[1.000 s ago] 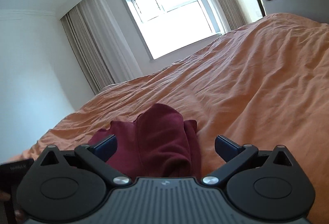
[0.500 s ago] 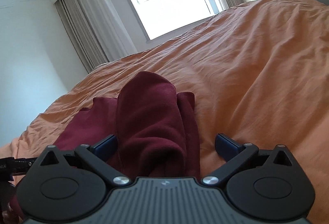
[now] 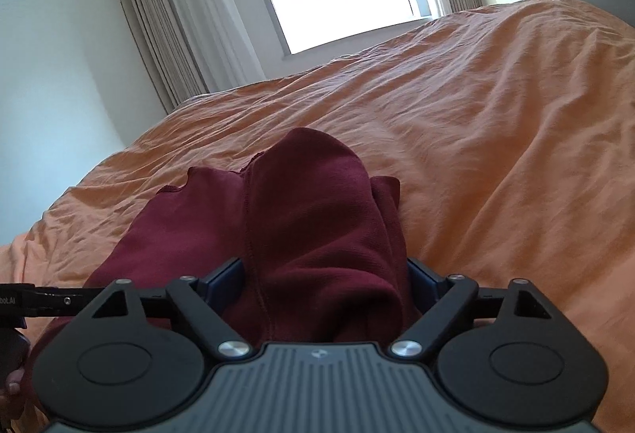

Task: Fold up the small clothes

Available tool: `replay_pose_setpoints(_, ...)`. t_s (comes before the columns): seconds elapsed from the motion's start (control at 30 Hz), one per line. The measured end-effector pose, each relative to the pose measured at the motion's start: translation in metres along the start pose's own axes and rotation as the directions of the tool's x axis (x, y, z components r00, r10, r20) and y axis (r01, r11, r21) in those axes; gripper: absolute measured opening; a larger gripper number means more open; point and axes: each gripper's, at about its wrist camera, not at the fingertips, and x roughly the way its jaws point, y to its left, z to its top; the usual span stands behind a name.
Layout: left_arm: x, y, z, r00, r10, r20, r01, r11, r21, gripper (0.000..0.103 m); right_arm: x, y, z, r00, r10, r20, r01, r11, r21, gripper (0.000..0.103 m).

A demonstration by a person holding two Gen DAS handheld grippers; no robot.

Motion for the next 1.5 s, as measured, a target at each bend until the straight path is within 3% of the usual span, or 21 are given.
replay_pose_setpoints(0.2,0.005,-0.001,0.005,0.999,-0.032,-0.039,0.033,0.999,0.004,0.098,-0.005,-0.003,-0.001,1.0,0.027,0.009,-0.027,0.998,0.054,0.067)
replay_pose_setpoints(0.33,0.002,-0.001,0.009,0.991,-0.12,-0.059,0.118,0.993,-0.029,0.068,-0.011,0.003,0.001,1.0,0.019,0.014,-0.019,1.0,0.025,0.051)
replay_pose_setpoints(0.4,0.0,-0.008,0.009,0.993,-0.103,-0.052,0.102,0.995,-0.011,0.067,-0.014,0.009,0.004,1.0,0.004,0.012,-0.004,1.0,0.012,0.047)
replay_pose_setpoints(0.5,-0.006,-0.015,0.008,0.995,-0.091,-0.026,0.092,0.996,0.021,0.053,-0.02,0.02,0.009,1.0,-0.01,0.027,0.01,1.0,0.001,0.036)
replay_pose_setpoints(0.57,-0.011,-0.014,0.009,0.994,-0.104,-0.008,0.105,0.994,0.015,0.042,-0.026,0.03,0.011,0.999,-0.01,0.051,0.011,1.0,-0.026,0.03)
replay_pose_setpoints(0.67,-0.019,-0.009,0.014,0.989,-0.147,0.015,0.147,0.989,-0.016,0.034,-0.033,0.053,0.018,0.996,-0.003,0.086,0.01,0.996,-0.089,0.025)
replay_pose_setpoints(0.8,-0.033,-0.006,0.02,0.981,-0.185,0.054,0.185,0.983,0.003,0.031,-0.031,0.086,0.027,0.993,0.055,0.103,-0.041,0.989,-0.139,0.023)
replay_pose_setpoints(0.93,-0.055,0.003,0.031,0.979,-0.159,0.126,0.156,0.987,0.033,0.031,-0.008,0.125,0.034,0.988,0.113,0.11,-0.097,0.985,-0.139,0.023)
replay_pose_setpoints(1.23,-0.104,0.066,0.067,0.967,0.014,0.254,-0.008,1.0,-0.027,0.031,0.06,0.217,0.042,0.959,0.261,0.107,-0.249,0.962,-0.114,0.023)
replay_pose_setpoints(1.4,-0.125,0.11,0.077,0.941,0.104,0.321,-0.078,0.993,-0.094,0.031,0.082,0.235,0.032,0.966,0.253,0.059,-0.244,0.961,-0.13,0.023)
replay_pose_setpoints(1.5,-0.122,0.134,0.075,0.942,0.125,0.31,-0.084,0.986,-0.144,0.031,0.091,0.231,0.022,0.979,0.203,0.035,-0.197,0.971,-0.134,0.031)
